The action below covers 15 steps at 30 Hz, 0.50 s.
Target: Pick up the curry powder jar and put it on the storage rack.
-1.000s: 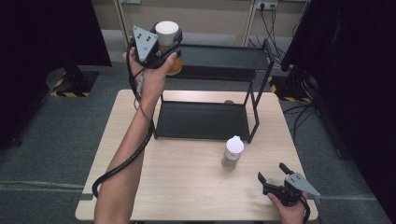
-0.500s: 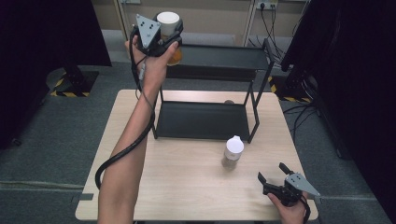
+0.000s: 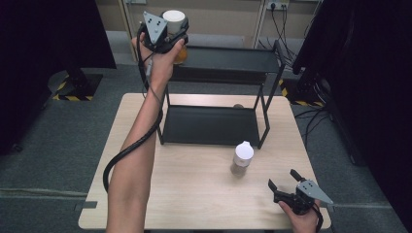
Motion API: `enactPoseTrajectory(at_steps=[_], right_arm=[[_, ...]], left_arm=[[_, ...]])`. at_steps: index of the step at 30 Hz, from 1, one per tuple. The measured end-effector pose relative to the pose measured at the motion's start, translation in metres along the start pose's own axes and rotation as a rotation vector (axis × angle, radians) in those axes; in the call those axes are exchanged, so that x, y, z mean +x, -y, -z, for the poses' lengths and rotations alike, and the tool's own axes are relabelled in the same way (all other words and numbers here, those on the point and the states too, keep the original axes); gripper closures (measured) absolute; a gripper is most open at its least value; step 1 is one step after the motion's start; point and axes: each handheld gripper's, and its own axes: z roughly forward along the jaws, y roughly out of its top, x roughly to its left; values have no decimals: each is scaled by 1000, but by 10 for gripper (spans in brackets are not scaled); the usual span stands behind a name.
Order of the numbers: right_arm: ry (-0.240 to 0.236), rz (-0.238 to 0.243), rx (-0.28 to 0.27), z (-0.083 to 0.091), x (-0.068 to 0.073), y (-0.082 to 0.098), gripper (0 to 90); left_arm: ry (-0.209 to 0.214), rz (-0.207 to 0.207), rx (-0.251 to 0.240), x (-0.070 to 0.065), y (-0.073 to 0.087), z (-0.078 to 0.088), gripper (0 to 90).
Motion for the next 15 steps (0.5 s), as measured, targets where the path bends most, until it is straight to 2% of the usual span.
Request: enactPoseTrajectory(at_steps=[4,5,8,9,15], right_arm=[[-1,0,0,0,0,0,32],[-2,0,-1,0,0,0,32],[-2,0,-1,0,-1,0,32],[-2,0,-2,0,-1,0,32],[-4,2,-3,0,-1,1,32]], left_arm=[[2,13,17,-1,1,-4,331],[-5,-3,12,-1,1,-5,331],[-6,6,18,-2,1,-6,331],[-6,-8,11,-1,3,-7,331],[-6,-16,24,1,7,-10,331]])
